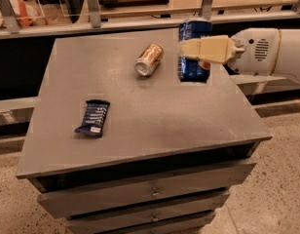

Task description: Pick pepsi can

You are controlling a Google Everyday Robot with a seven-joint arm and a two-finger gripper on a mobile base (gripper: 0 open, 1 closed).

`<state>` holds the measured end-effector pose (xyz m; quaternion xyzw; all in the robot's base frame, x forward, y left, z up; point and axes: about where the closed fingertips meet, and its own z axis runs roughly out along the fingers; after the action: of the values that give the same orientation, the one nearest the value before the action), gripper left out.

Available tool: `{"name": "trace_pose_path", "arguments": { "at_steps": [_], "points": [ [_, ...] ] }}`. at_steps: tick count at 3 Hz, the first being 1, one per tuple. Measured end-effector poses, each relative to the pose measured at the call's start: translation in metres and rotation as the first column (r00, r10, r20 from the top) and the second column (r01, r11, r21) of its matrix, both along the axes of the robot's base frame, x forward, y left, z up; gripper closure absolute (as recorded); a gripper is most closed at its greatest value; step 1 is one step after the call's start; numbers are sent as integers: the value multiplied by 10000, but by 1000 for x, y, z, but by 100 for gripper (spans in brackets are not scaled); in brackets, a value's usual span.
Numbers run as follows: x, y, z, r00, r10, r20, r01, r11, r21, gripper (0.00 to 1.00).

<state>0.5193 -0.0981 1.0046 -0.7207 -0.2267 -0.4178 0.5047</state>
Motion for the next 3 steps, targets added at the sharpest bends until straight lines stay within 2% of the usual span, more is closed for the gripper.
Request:
{"name": "trace_pose_path", "arguments": {
  "at_steps": [1, 2, 3],
  "points": [
    [-1, -22, -23, 9762, -1661, 1394, 1899, 9652, -1799, 100],
    [-5, -36, -38, 9423, -2031, 2661, 2706, 9302, -2479, 100],
    [-9, -36, -45, 9114, -1424, 3861, 2578, 9289, -2659, 100]
  ]
}}
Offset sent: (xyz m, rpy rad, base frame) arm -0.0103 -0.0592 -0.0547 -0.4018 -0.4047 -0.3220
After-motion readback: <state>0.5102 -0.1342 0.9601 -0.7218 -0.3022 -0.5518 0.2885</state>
